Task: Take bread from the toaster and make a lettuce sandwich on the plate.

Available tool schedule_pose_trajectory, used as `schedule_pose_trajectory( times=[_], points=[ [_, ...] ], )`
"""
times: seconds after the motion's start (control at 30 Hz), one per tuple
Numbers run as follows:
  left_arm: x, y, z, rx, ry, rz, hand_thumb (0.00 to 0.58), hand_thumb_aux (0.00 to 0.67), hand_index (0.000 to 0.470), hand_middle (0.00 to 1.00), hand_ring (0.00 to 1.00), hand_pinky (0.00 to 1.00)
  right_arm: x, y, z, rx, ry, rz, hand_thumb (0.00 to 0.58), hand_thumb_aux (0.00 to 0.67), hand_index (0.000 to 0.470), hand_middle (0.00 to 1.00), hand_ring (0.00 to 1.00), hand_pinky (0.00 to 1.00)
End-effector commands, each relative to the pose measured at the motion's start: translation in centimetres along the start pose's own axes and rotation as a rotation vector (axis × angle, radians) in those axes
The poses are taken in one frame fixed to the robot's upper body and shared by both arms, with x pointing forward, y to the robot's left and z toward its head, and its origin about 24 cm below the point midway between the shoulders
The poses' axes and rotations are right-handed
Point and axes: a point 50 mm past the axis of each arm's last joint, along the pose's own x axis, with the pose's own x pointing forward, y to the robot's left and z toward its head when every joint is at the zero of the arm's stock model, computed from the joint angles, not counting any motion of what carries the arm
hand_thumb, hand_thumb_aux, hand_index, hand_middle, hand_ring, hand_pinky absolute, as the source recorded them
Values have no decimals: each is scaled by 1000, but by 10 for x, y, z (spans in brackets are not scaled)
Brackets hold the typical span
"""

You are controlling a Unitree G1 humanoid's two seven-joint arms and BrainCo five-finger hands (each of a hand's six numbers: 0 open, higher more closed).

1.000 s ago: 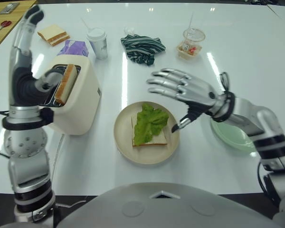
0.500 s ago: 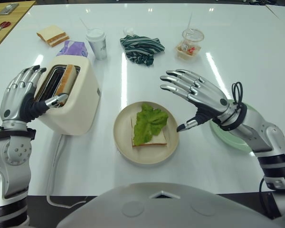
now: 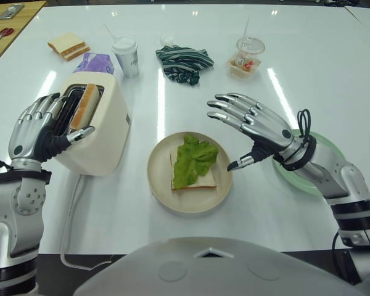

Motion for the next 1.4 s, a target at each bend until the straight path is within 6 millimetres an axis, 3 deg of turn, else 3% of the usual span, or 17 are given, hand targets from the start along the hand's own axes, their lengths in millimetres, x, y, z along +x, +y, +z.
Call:
schedule_pose_trajectory(
  times=[0.03, 0.07, 0.1, 0.5, 0.83, 1.0, 1.1, 1.2, 1.3, 1.4],
  points=[
    [1, -3, 2, -20, -11, -25, 489, 405, 284, 0, 0, 0, 1, 3, 0, 2, 0, 6, 0, 0, 0, 0, 0, 0],
    [1, -4, 2, -23, -13, -29, 554, 528, 370, 0, 0, 0, 1, 4, 0, 2, 2, 5, 0, 0, 0, 0, 0, 0],
    [1, -4, 2, -26, -14, -31, 580, 670, 470, 0, 0, 0, 1, 4, 0, 2, 3, 4, 0, 0, 0, 0, 0, 0],
    [2, -8, 4, -127, -33, -62, 580, 670, 470, 0, 0, 0, 0, 9, -1, 7, 17, 16, 0, 0, 0, 0, 0, 0],
    [8, 65, 19, -220, -149, 445, 580, 670, 470, 0, 0, 0, 2, 6, 0, 6, 21, -7, 0, 0, 0, 0, 0, 0],
    [10, 83, 23, -407, -203, 508, 580, 670, 470, 0, 0, 0, 2, 5, -1, 0, 28, -15, 0, 0, 0, 0, 0, 0],
    [20, 93, 33, -628, -289, 457, 580, 670, 470, 0, 0, 0, 2, 4, 0, -2, 36, -26, 0, 0, 0, 0, 0, 0],
    [35, 88, 54, -858, -396, 290, 580, 670, 470, 0, 0, 0, -1, 1, -3, -17, 59, -38, 0, 0, 0, 0, 0, 0],
    [41, 61, 82, -989, -472, 12, 580, 670, 470, 0, 0, 0, -7, -6, -12, -52, 100, -54, 0, 0, 0, 0, 0, 0],
    [39, 30, 101, -1066, -461, -189, 580, 670, 470, 0, 0, 0, -20, -6, -38, -127, 227, -47, 0, 0, 0, 0, 0, 0]
  ],
)
